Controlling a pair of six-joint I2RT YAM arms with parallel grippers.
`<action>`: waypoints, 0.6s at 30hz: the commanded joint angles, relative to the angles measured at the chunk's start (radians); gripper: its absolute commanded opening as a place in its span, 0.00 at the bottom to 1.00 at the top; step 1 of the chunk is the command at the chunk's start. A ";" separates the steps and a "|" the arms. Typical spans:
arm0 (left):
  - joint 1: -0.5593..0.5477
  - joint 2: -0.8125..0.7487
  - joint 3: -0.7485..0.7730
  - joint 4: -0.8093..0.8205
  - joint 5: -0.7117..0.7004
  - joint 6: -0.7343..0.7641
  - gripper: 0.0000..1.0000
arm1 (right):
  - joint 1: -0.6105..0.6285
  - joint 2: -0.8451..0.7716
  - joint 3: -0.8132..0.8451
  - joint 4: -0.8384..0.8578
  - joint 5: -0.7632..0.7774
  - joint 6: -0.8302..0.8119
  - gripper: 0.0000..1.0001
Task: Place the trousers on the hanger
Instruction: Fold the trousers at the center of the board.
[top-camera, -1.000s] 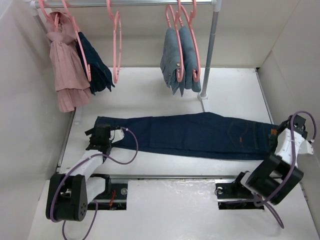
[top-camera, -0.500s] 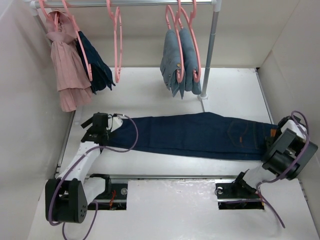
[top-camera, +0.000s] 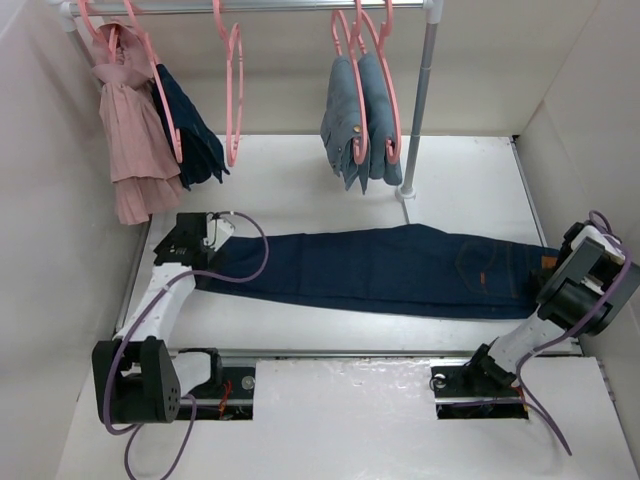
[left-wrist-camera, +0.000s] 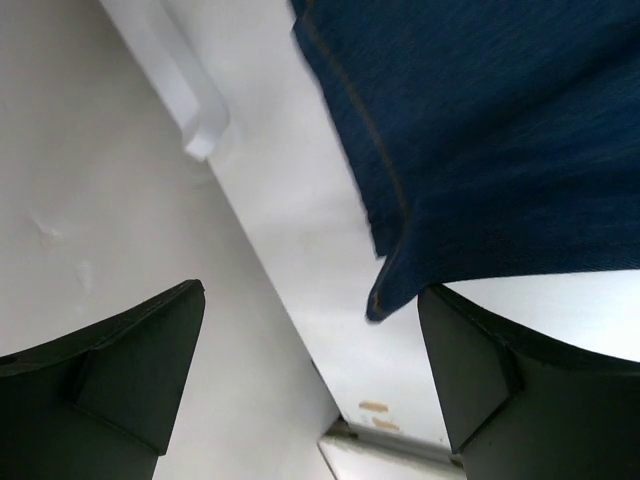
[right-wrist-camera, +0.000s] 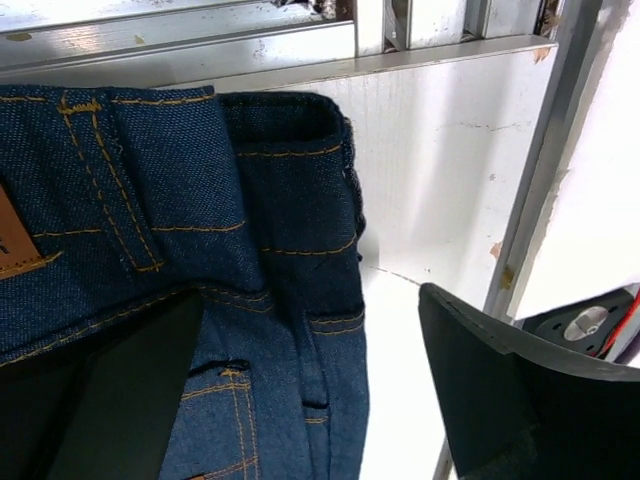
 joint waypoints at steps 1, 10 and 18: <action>0.039 -0.008 0.033 -0.102 -0.033 -0.025 0.86 | -0.003 0.061 -0.050 0.122 0.010 0.037 0.94; 0.051 -0.019 -0.104 -0.126 -0.226 0.076 0.95 | -0.003 0.060 -0.064 0.173 0.023 -0.012 0.66; 0.051 -0.010 0.073 -0.191 -0.157 0.102 0.95 | -0.003 -0.046 -0.073 0.163 0.039 -0.021 1.00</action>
